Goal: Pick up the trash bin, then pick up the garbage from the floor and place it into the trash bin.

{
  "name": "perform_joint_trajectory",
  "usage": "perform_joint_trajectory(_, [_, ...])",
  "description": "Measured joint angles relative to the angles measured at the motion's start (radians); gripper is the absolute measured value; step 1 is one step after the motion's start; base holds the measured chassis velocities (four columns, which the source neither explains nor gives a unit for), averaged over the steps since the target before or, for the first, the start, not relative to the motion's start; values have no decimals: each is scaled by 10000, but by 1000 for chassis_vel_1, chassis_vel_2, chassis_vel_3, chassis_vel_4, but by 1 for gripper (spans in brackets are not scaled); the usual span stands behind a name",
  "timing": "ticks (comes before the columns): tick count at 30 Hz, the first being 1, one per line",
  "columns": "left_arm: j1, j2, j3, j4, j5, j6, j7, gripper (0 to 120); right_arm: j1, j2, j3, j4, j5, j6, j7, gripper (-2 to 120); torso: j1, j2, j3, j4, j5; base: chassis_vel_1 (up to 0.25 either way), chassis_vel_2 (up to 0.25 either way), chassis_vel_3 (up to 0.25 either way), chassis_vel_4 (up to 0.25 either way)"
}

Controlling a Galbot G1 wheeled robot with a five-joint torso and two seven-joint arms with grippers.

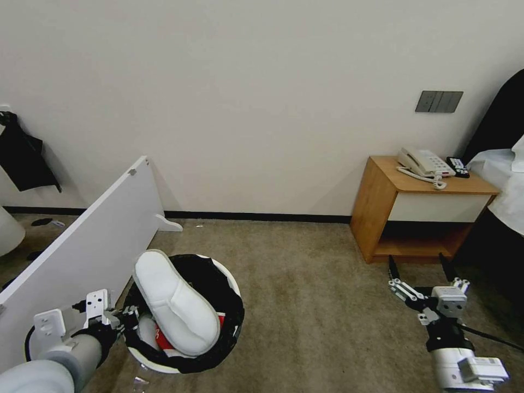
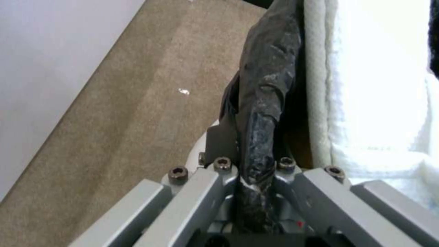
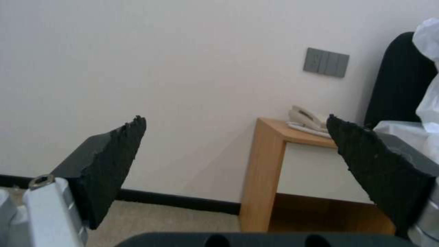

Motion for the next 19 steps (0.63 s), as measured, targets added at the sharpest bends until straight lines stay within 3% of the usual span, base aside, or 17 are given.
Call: perform_joint_trajectory(19, [101,-111,70,-96,159,0,57,1,594,-395,-731,-462,246,-709,1110,100,0,0,0,0,0,0,0,0,0])
